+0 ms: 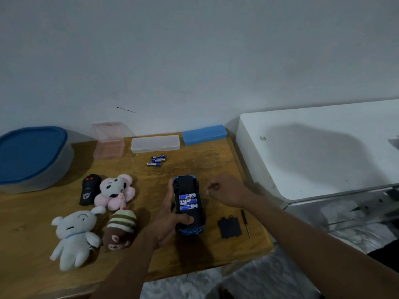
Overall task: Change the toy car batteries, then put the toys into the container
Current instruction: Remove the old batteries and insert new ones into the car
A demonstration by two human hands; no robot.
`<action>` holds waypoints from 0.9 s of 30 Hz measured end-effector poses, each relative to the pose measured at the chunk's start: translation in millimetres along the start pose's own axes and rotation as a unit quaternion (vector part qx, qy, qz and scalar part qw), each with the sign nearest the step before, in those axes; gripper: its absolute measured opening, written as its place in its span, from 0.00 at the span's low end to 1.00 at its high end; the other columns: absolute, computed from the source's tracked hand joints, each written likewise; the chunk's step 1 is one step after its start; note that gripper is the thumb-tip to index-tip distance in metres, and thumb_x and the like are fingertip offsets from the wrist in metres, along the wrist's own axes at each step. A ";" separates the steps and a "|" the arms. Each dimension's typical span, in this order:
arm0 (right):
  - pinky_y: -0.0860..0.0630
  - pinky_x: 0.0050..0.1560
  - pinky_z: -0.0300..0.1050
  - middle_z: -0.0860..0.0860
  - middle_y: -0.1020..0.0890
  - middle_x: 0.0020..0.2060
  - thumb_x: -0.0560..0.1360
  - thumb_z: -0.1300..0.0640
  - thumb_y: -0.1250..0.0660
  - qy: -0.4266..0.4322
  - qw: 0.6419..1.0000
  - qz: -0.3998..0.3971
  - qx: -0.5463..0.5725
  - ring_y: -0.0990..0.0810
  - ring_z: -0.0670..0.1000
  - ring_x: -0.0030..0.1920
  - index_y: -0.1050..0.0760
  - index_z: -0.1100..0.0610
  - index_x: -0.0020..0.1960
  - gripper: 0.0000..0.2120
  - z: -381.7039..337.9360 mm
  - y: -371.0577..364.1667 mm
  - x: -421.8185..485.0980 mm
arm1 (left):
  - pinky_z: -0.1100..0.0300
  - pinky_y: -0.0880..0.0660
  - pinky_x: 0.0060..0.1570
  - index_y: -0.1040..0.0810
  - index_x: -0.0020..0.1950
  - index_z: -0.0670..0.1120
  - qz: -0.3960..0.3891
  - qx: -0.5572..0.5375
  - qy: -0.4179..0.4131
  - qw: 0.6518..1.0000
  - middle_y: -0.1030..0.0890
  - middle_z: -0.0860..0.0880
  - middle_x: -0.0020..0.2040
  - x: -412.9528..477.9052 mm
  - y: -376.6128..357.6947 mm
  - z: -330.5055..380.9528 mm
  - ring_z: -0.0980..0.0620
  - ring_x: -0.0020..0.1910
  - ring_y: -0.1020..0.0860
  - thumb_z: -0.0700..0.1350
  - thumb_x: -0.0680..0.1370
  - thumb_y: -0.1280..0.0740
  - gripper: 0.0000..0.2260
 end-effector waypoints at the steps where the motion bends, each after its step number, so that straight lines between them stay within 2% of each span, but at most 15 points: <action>1: 0.28 0.50 0.41 0.47 0.18 0.47 0.78 0.55 0.36 -0.009 1.000 0.006 0.007 0.22 0.45 0.47 0.19 0.53 0.50 0.07 -7.4 0.8 1.3 | 0.40 0.27 0.62 0.49 0.74 0.69 0.000 0.003 -0.001 1.000 0.28 0.46 0.69 1.3 3.0 1.6 0.42 0.63 0.24 0.20 0.64 0.32 0.57; 4: 0.23 0.50 0.45 0.49 0.16 0.47 0.78 0.50 0.36 -0.049 0.998 0.019 0.016 0.20 0.49 0.47 0.18 0.53 0.51 0.10 -24.3 -2.2 4.4 | 0.38 0.29 0.63 0.50 0.74 0.69 0.002 0.017 -0.016 1.000 0.27 0.47 0.69 3.2 9.7 11.2 0.43 0.64 0.24 0.20 0.65 0.32 0.56; 5: 0.24 0.47 0.44 0.51 0.16 0.46 0.78 0.51 0.36 -0.056 0.998 0.021 0.018 0.19 0.50 0.46 0.18 0.54 0.52 0.11 -29.3 -4.4 5.5 | 0.37 0.29 0.63 0.50 0.75 0.68 0.004 0.016 -0.021 1.000 0.27 0.46 0.68 4.0 12.1 14.8 0.42 0.63 0.24 0.20 0.65 0.33 0.56; 7: 0.27 0.38 0.37 0.52 0.16 0.44 0.79 0.53 0.37 -0.064 0.997 0.022 0.025 0.20 0.47 0.41 0.18 0.57 0.54 0.12 -38.8 -9.4 7.7 | 0.36 0.29 0.62 0.50 0.75 0.67 0.003 0.012 -0.036 0.999 0.25 0.45 0.67 5.8 17.1 22.6 0.41 0.63 0.23 0.19 0.66 0.35 0.55; 9: 0.32 0.32 0.36 0.52 0.17 0.42 0.79 0.54 0.37 -0.081 0.996 0.027 0.032 0.24 0.43 0.35 0.18 0.58 0.53 0.11 -47.3 -14.3 10.0 | 0.36 0.28 0.61 0.48 0.75 0.66 0.000 0.025 -0.055 0.998 0.24 0.45 0.66 6.9 21.8 30.2 0.41 0.62 0.23 0.19 0.67 0.35 0.54; 11: 0.26 0.35 0.40 0.56 0.17 0.42 0.78 0.56 0.36 -0.107 0.991 0.039 0.066 0.23 0.46 0.35 0.19 0.62 0.52 0.11 -53.7 -19.7 13.6 | 0.36 0.27 0.60 0.48 0.76 0.64 0.003 0.033 -0.072 0.997 0.23 0.45 0.65 8.3 27.6 35.6 0.41 0.62 0.22 0.19 0.67 0.34 0.53; 13: 0.22 0.40 0.46 0.58 0.18 0.40 0.77 0.59 0.35 -0.141 0.981 0.056 0.124 0.21 0.50 0.37 0.20 0.66 0.51 0.11 -55.6 -25.9 18.2 | 0.39 0.25 0.59 0.49 0.77 0.63 0.019 0.036 -0.076 0.996 0.24 0.45 0.66 8.9 33.4 40.1 0.42 0.61 0.22 0.18 0.68 0.36 0.52; 15: 0.24 0.37 0.43 0.57 0.18 0.39 0.76 0.59 0.34 -0.165 0.971 0.068 0.157 0.21 0.50 0.36 0.20 0.66 0.51 0.11 -58.0 -30.5 20.9 | 0.41 0.24 0.59 0.50 0.77 0.62 0.030 0.045 -0.078 0.995 0.26 0.45 0.67 9.8 38.1 44.0 0.43 0.61 0.23 0.19 0.69 0.36 0.52; 18: 0.28 0.31 0.38 0.53 0.21 0.35 0.75 0.61 0.34 -0.184 0.959 0.080 0.198 0.23 0.47 0.33 0.20 0.65 0.52 0.10 -62.1 -34.4 23.0 | 0.44 0.24 0.58 0.51 0.77 0.63 0.044 0.066 -0.080 0.994 0.23 0.49 0.62 11.6 44.9 48.9 0.47 0.58 0.21 0.21 0.70 0.35 0.50; 22: 0.31 0.25 0.36 0.54 0.20 0.41 0.74 0.64 0.35 -0.232 0.923 0.098 0.291 0.23 0.47 0.34 0.22 0.64 0.54 0.09 -61.3 -37.2 20.8 | 0.39 0.25 0.60 0.51 0.76 0.65 0.031 0.088 -0.090 0.992 0.24 0.47 0.64 16.9 51.8 52.0 0.45 0.60 0.21 0.24 0.68 0.31 0.52; 24: 0.33 0.20 0.33 0.55 0.21 0.40 0.75 0.66 0.35 -0.242 0.902 0.104 0.342 0.25 0.46 0.33 0.23 0.65 0.54 0.09 -60.5 -37.3 18.9 | 0.38 0.26 0.60 0.50 0.75 0.67 0.025 0.087 -0.084 0.992 0.25 0.46 0.65 20.0 54.8 51.4 0.45 0.60 0.21 0.26 0.65 0.29 0.54; 27: 0.31 0.22 0.33 0.57 0.20 0.42 0.74 0.67 0.36 -0.250 0.883 0.113 0.381 0.23 0.46 0.33 0.24 0.66 0.55 0.10 -57.2 -37.2 18.9 | 0.37 0.27 0.61 0.49 0.75 0.67 0.014 0.075 -0.079 0.994 0.25 0.45 0.66 24.4 55.9 50.2 0.43 0.60 0.22 0.27 0.63 0.29 0.54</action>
Point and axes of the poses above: each hand's wrist, its own x-axis towards the middle knuckle, its own y-axis out of the back of the hand, z = x × y, the point moved 8 cm from there along x, towards the middle knuckle
